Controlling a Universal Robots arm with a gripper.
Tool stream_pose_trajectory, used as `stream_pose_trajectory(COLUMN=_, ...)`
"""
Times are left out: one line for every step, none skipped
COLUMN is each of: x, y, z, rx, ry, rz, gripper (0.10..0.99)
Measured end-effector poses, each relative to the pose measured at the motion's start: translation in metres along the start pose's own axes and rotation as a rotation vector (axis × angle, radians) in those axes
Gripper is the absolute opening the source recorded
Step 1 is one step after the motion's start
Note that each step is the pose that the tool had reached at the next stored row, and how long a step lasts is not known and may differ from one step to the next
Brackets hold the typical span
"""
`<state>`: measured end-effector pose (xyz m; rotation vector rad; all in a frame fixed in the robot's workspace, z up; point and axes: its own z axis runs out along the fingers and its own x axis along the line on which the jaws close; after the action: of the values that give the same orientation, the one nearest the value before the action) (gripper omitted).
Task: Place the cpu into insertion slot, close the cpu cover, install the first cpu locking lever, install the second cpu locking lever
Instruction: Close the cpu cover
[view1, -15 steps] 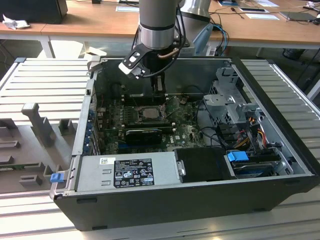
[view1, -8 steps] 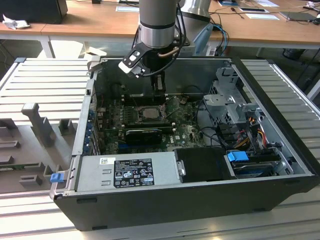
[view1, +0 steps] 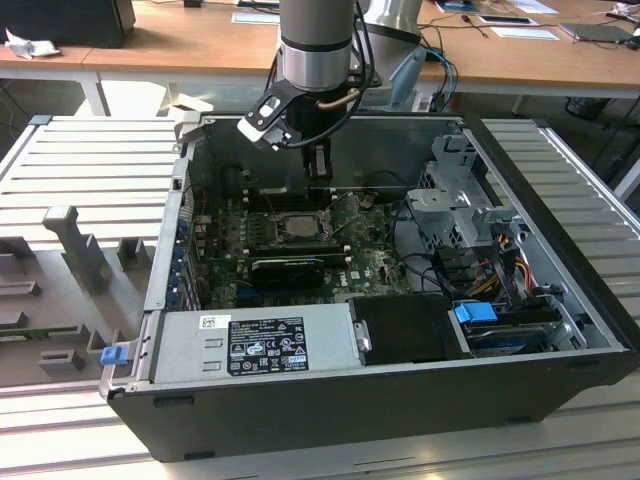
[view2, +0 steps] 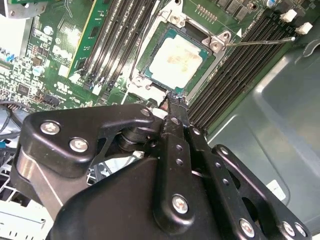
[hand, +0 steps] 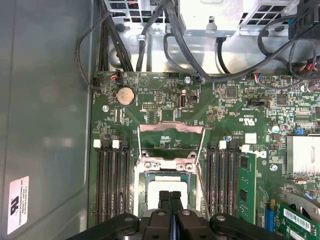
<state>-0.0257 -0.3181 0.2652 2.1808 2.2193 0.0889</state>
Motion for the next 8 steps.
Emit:
stream_pose_trajectory(x=0.0, y=0.0008, z=-0.0002, rx=0.0, ry=-0.0003, rz=0.0, gripper=0.106)
stream_pose_trajectory(x=0.0, y=0.0012, z=-0.0002, rx=0.0, ry=-0.0003, rz=0.0, gripper=0.106)
stream_pose_trajectory(x=0.0, y=0.0015, z=-0.0002, rx=0.0, ry=-0.0002, rz=0.0, gripper=0.106)
stream_pose_trajectory(x=0.0, y=0.0018, z=-0.0003, rx=0.0, ry=-0.0002, rz=0.0, gripper=0.106)
stream_pose_trajectory(x=-0.0001, y=0.0021, z=-0.0005, rx=0.0, ry=-0.0003, rz=0.0, gripper=0.106)
stream_pose_trajectory(x=-0.0001, y=0.0025, z=-0.0007, rx=0.0, ry=-0.0003, rz=0.0, gripper=0.106)
stream_pose_trajectory(x=0.0, y=0.003, z=-0.001, rx=0.0, ry=-0.0004, rz=0.0, gripper=0.106)
stream_pose_trajectory(x=0.0, y=0.0035, z=-0.0013, rx=0.0, ry=-0.0003, rz=0.0, gripper=0.106)
